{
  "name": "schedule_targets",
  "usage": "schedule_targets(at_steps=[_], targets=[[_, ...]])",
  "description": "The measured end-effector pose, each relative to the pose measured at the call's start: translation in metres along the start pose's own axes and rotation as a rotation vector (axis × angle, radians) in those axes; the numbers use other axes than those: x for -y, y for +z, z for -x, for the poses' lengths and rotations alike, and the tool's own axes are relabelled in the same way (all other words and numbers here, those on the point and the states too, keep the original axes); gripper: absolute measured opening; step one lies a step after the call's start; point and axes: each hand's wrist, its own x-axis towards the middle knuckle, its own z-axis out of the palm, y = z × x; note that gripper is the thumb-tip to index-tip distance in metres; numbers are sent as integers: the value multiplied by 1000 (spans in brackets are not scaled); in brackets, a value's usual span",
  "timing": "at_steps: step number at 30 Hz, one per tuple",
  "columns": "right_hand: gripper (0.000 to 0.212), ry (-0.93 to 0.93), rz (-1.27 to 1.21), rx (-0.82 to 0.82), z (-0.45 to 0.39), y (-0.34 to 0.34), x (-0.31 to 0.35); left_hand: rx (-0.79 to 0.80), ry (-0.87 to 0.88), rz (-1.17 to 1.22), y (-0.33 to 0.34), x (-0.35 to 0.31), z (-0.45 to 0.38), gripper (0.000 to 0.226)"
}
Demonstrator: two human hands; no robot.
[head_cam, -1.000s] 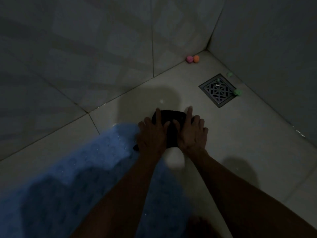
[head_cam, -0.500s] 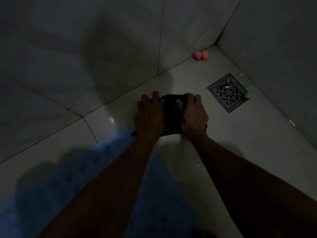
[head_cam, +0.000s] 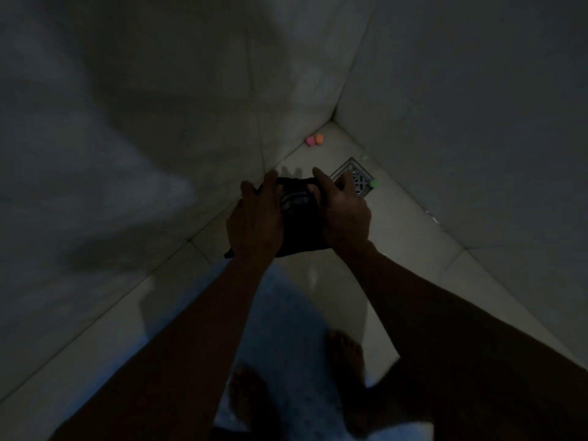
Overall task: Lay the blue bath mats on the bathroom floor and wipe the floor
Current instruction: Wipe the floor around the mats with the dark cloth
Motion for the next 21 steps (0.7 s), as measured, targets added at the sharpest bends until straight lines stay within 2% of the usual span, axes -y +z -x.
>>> schedule_targets(at_steps=[3,7,12,17,21], targets=[[46,27,-14,0,2,-77,24,-37,86,-112,-62,-44,41,51],[44,117,-36,58,0,-190,61,-40,112,-130,-149,-99,87,54],[46,141,-14,37,3,-323,113,-76,181,-161,-263,-160,154,53],[48,54,-13,-64,-2,-444,161,-112,230,-214,-371,-215,202,51],[43,-47,-27,-185,-27,-526,192,-169,210,-37,-449,-266,223,49]])
